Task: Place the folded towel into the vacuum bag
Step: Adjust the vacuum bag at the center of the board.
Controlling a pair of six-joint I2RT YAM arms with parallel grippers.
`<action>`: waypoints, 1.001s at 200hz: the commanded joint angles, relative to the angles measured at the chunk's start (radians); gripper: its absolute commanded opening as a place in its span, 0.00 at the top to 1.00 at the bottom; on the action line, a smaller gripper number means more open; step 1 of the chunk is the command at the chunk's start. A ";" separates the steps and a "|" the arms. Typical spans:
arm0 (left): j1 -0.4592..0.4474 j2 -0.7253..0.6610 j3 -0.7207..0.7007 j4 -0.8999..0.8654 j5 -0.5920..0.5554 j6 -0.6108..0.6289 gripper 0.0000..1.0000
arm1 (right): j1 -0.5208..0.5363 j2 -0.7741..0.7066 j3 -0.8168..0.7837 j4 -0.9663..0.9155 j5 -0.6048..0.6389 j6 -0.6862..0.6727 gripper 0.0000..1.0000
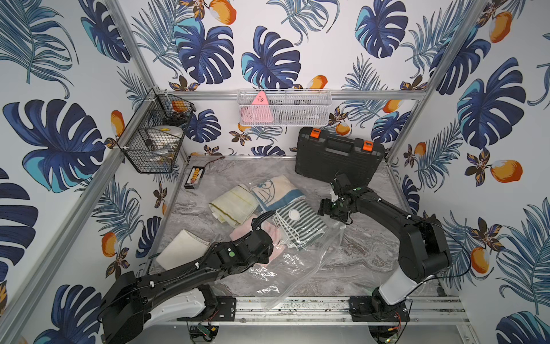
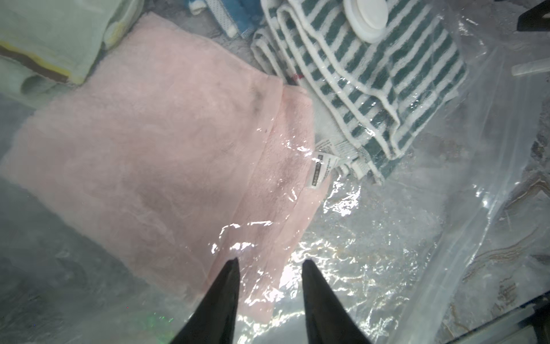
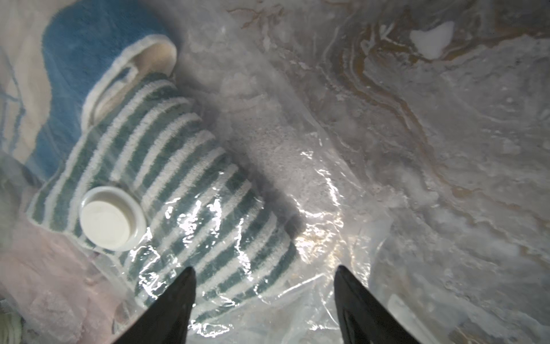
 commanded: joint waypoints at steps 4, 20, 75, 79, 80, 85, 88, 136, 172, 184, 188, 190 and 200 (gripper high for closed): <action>0.001 0.012 -0.030 -0.025 -0.015 -0.039 0.59 | 0.024 0.040 0.021 0.040 -0.043 0.015 0.32; 0.001 0.033 -0.068 0.032 -0.002 -0.055 0.58 | 0.032 0.076 0.002 0.058 -0.048 0.019 0.34; 0.034 0.130 -0.104 0.132 -0.041 -0.031 0.56 | 0.020 0.106 -0.202 0.153 -0.092 0.067 0.42; 0.040 0.137 -0.106 0.141 -0.042 -0.026 0.56 | 0.019 0.101 -0.215 0.156 -0.091 0.070 0.42; 0.042 0.139 -0.108 0.142 -0.042 -0.025 0.56 | 0.019 0.100 -0.218 0.156 -0.091 0.070 0.42; 0.051 0.148 -0.109 0.150 -0.045 -0.019 0.56 | 0.017 0.091 -0.234 0.157 -0.090 0.074 0.43; 0.057 0.154 -0.110 0.154 -0.048 -0.014 0.56 | 0.017 0.084 -0.244 0.158 -0.089 0.075 0.43; 0.174 0.238 -0.101 0.253 0.001 0.078 0.56 | 0.018 -0.028 -0.346 0.144 -0.077 0.101 0.44; 0.223 0.300 -0.032 0.225 0.042 0.119 0.55 | 0.019 -0.079 -0.371 0.129 -0.090 0.080 0.43; 0.225 0.262 -0.013 0.174 0.028 0.109 0.55 | 0.023 -0.109 -0.350 0.106 -0.114 0.075 0.43; 0.226 0.245 -0.004 0.150 0.021 0.104 0.55 | 0.027 -0.121 -0.338 0.093 -0.116 0.073 0.42; 0.228 0.237 0.002 0.138 0.017 0.101 0.55 | 0.028 -0.127 -0.330 0.087 -0.116 0.071 0.42; 0.231 0.193 0.038 0.060 -0.004 0.090 0.54 | 0.041 -0.157 -0.294 0.050 -0.103 0.067 0.40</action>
